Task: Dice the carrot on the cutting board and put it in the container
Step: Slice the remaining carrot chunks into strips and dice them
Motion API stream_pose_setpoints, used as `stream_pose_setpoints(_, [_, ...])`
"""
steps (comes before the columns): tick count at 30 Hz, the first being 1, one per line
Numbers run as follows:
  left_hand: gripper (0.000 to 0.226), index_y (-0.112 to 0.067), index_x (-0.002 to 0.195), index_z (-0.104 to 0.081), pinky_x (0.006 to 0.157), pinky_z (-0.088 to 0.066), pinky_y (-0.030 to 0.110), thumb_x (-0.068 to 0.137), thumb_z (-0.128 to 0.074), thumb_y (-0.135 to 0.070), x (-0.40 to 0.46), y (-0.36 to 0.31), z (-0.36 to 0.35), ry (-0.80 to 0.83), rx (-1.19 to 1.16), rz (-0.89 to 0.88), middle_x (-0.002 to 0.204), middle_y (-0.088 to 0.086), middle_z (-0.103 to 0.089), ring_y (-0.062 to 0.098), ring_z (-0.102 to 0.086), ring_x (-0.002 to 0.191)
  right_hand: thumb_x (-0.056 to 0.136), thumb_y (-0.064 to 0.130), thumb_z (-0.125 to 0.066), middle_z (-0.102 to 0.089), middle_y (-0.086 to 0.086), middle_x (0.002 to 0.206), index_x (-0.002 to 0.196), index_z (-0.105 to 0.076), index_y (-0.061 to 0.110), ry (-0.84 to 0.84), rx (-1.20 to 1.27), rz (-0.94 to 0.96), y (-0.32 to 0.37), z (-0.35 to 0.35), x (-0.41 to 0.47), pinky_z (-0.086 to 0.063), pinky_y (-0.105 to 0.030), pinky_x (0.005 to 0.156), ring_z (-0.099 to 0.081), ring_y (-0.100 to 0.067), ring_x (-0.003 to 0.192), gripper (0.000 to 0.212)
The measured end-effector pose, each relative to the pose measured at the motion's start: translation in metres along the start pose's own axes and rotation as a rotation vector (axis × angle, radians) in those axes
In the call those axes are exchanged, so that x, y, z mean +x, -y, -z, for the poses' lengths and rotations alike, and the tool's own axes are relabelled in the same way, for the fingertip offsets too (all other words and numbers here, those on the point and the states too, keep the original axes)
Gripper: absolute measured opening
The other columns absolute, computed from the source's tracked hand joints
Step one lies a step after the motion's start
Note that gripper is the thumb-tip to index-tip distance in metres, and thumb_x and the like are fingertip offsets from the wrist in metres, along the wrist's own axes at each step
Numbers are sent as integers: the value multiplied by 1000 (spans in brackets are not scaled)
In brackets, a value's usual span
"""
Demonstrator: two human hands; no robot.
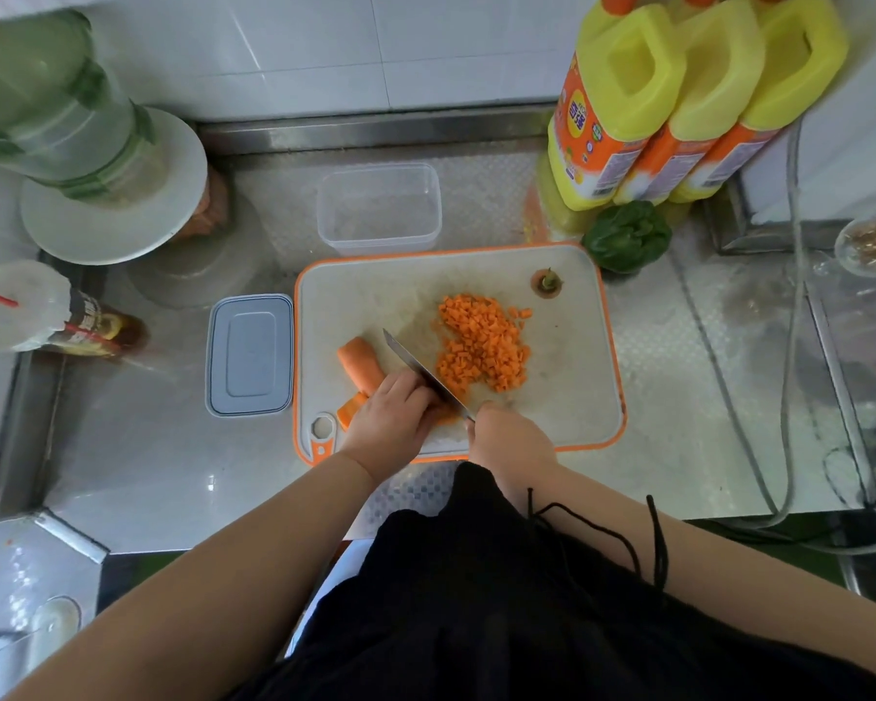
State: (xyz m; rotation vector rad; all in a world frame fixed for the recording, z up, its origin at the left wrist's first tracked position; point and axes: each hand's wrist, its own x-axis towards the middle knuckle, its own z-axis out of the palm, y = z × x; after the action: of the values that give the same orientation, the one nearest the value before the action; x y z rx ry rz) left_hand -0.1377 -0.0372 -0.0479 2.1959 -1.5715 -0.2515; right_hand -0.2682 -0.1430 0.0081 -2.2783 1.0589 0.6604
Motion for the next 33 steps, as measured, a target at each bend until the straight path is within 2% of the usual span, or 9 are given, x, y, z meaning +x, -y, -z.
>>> stream_pose_setpoints(2, [31,-11,93,-70,61,-53,32,91,-46,-32,1,0,-1,-11,1,-3,96,4,-60,18,-53,92,98,21,-47,-65,-9,94,107,-54,7,-18,12,-1,2,-1,3,-41,-30,65,-64,-29,90,18])
stream_pose_setpoints(6, [28,-12,89,-68,63,-54,33,92,-46,-30,1,-1,-1,-20,44,-20,95,3,-60,20,-55,87,100,32,-42,-56,-7,85,96,-55,10,-21,203,-13,-2,10,9,-43,-34,69,-60,-30,88,26])
stream_pose_setpoints(9, [32,-13,90,-66,65,-54,34,93,-44,-34,0,-3,2,4,77,-19,100,3,-61,20,-54,89,99,38,-44,-53,-4,78,89,-51,11,-8,321,-18,-5,19,14,-39,-32,66,-57,-29,81,30])
stream_pose_setpoints(14, [32,-10,92,-62,69,-53,36,84,-51,-39,-4,3,3,57,134,-126,101,7,-57,26,-53,88,101,36,-40,-47,-2,70,83,-46,11,-60,237,50,-8,20,0,-35,-32,63,-53,-27,74,31])
stream_pose_setpoints(18, [27,-10,88,-63,65,-54,35,86,-49,-33,1,-1,4,19,106,-102,94,6,-57,23,-53,85,102,35,-36,-61,-11,90,96,-55,7,-95,117,95,-8,14,-10,-36,-31,65,-59,-29,85,35])
stream_pose_setpoints(22, [27,-9,83,-65,62,-53,34,88,-47,-29,1,-3,3,-40,68,-81,90,6,-58,22,-53,84,101,34,-36,-62,-10,90,97,-55,7,-86,99,85,-7,12,-10,-40,-34,65,-60,-29,85,34])
stream_pose_setpoints(27, [23,-9,86,-67,68,-51,30,88,-54,-27,0,2,-4,-71,50,-90,92,5,-59,20,-51,88,101,32,-36,-60,-9,86,90,-50,12,-32,77,48,-4,8,-4,-44,-35,67,-57,-27,80,27])
stream_pose_setpoints(33, [21,-8,88,-68,71,-54,35,91,-57,-25,-1,6,-8,-73,28,-107,95,7,-61,23,-55,89,102,34,-36,-60,-9,89,100,-57,8,-26,85,13,8,7,4,-40,-32,65,-59,-29,83,33])
